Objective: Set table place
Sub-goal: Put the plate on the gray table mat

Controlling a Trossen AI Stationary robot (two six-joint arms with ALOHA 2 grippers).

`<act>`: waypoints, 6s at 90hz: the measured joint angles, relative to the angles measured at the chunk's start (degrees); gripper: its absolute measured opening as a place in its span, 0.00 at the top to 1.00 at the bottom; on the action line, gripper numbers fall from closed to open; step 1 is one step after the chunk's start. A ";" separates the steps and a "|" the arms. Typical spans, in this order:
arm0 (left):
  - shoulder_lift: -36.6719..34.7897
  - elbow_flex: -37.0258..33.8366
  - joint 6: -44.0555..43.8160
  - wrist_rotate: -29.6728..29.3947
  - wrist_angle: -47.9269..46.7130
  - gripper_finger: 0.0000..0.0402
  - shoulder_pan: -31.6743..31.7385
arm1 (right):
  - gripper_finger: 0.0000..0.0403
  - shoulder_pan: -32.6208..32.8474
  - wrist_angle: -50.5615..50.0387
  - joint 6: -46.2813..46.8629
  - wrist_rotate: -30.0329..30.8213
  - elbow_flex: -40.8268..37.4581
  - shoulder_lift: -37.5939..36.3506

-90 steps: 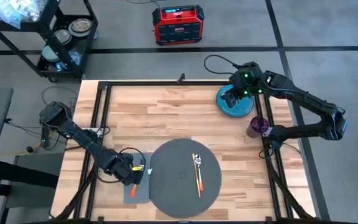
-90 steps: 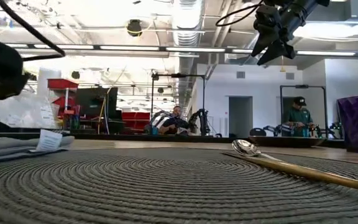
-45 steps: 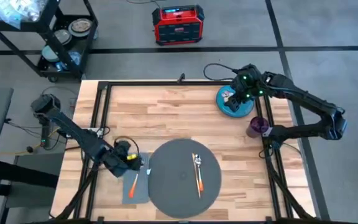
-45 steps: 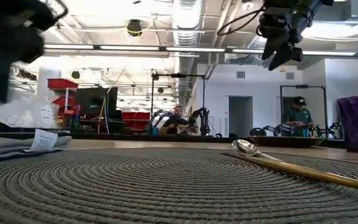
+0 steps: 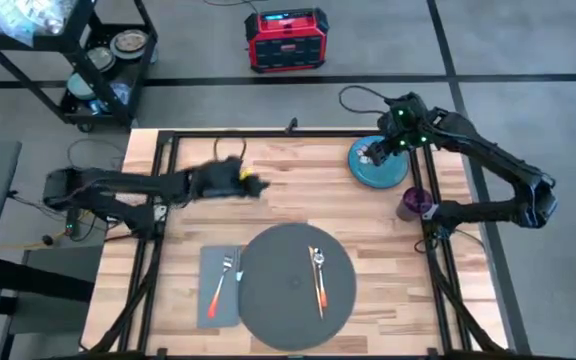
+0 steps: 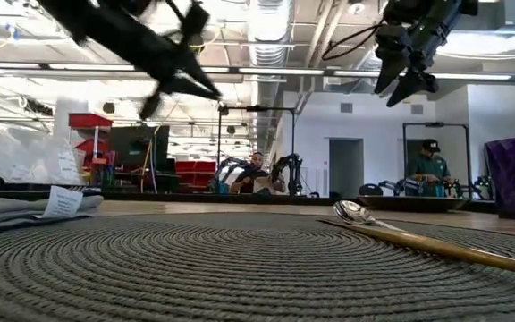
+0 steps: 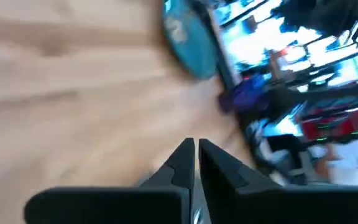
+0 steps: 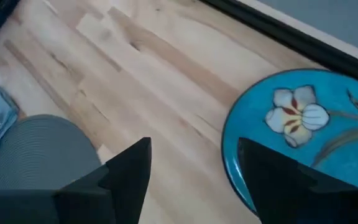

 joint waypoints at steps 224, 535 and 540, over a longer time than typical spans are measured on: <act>13.18 19.66 26.33 4.58 -43.54 1.00 2.03 | 1.00 8.07 15.20 4.36 -13.49 0.00 39.03; 3.55 -12.00 -3.97 10.08 5.73 0.83 7.06 | 0.37 2.82 34.84 15.36 -24.29 -17.48 26.61; 3.56 -12.02 -3.94 10.04 5.49 0.83 7.39 | 0.38 2.34 36.43 16.32 -24.77 -18.58 26.74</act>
